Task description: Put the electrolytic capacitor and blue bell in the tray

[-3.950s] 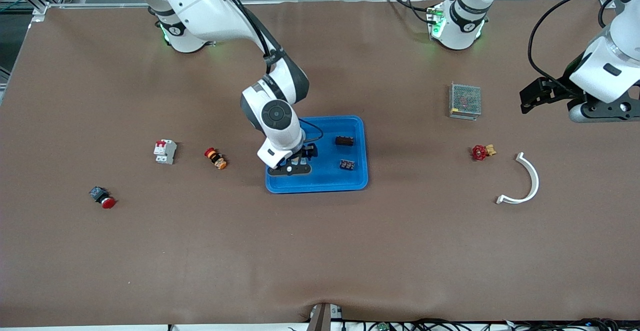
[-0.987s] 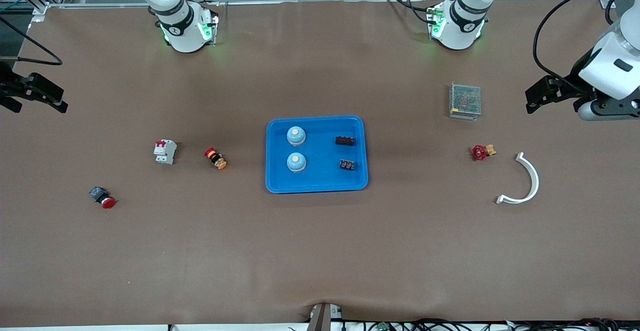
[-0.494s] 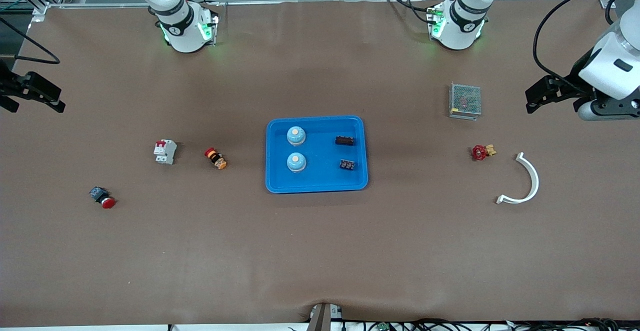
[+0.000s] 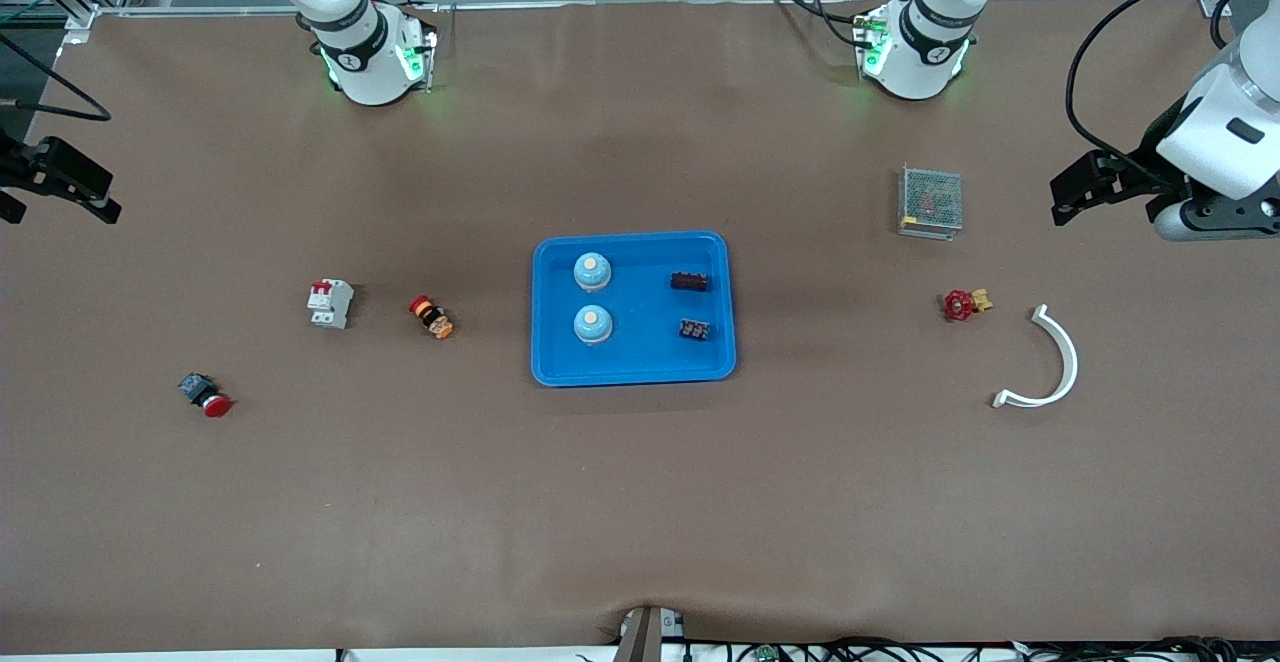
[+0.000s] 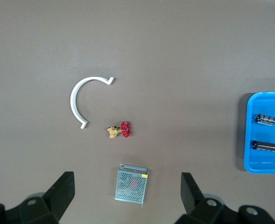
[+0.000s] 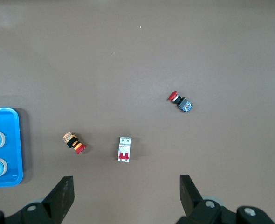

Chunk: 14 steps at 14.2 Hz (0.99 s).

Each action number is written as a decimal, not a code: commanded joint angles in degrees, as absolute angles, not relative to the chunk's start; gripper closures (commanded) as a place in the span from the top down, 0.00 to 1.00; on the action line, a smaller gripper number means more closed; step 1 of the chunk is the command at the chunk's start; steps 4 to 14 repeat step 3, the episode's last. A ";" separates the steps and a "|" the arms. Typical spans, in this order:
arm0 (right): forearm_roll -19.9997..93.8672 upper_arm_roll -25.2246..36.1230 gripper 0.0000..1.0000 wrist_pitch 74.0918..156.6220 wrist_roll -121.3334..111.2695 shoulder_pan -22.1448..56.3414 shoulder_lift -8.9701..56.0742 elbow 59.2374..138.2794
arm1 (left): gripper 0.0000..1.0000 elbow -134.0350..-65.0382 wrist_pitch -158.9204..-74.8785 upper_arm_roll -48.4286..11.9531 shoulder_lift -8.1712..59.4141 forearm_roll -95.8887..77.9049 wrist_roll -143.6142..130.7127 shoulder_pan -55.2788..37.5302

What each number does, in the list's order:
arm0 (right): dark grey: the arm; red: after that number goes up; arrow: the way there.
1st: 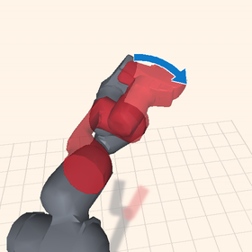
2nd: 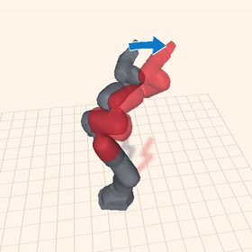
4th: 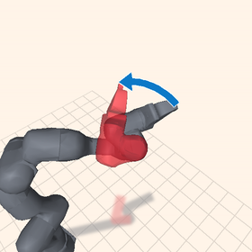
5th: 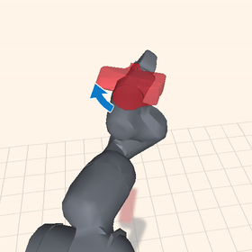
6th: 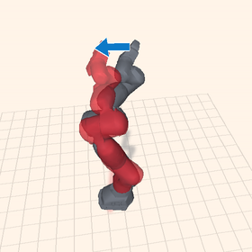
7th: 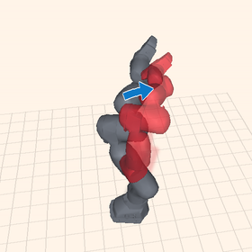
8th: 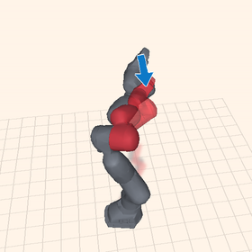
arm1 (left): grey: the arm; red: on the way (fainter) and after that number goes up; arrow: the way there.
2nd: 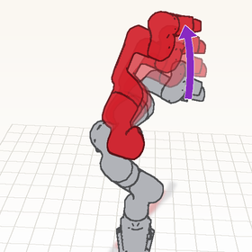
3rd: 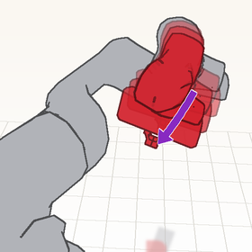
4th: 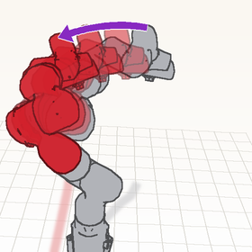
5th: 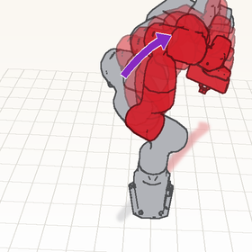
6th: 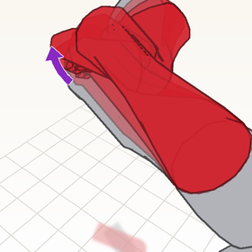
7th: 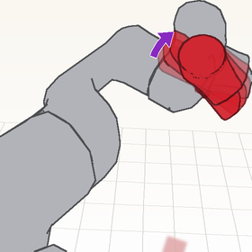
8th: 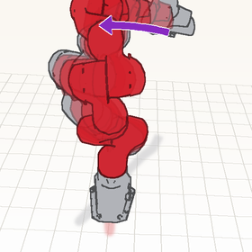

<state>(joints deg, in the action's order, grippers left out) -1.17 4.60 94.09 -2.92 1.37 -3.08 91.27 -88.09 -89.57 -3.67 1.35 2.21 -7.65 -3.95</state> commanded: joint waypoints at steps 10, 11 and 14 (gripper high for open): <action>-0.44 3.87 1.00 93.78 -2.90 0.53 -2.37 89.91 | 1.00 -87.36 -88.07 -3.78 0.97 1.41 -6.77 -3.34; -0.44 3.87 1.00 93.78 -2.90 0.53 -2.37 89.91 | 1.00 -87.36 -88.07 -3.78 0.97 1.41 -6.77 -3.34; -0.44 3.87 1.00 93.78 -2.90 0.53 -2.37 89.91 | 1.00 -87.36 -88.07 -3.78 0.97 1.41 -6.77 -3.34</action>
